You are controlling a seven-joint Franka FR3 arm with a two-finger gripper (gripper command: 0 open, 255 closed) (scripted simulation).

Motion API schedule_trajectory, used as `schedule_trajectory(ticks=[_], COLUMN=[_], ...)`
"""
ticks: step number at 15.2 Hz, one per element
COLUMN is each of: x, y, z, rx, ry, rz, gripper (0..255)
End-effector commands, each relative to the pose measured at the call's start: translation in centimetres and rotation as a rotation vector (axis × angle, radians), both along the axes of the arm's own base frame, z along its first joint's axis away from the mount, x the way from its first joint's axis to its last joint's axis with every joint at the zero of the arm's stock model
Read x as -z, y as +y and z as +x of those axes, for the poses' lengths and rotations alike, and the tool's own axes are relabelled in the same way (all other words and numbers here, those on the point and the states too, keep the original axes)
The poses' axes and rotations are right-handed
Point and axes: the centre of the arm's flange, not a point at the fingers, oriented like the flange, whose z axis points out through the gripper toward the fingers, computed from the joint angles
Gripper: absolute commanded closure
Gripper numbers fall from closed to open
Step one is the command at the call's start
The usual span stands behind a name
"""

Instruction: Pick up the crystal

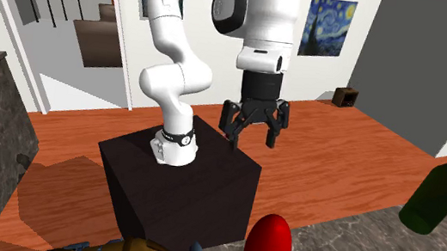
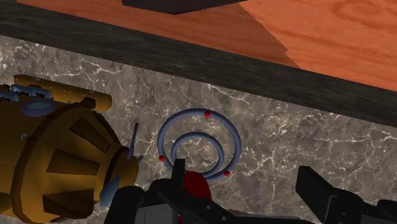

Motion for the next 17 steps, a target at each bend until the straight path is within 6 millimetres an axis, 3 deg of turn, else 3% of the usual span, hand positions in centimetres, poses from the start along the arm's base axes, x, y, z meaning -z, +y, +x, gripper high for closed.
schedule_trajectory(ticks=[1,12,17], x=[0.5,0.8,2.9], y=[-0.7,-4.8,-4.9], z=[1.6,10.9,11.2], rx=[0.016,0.105,0.108], ry=[-0.052,-0.312,-0.32], rz=[-0.031,-0.199,-0.204], gripper=[0,0,0])
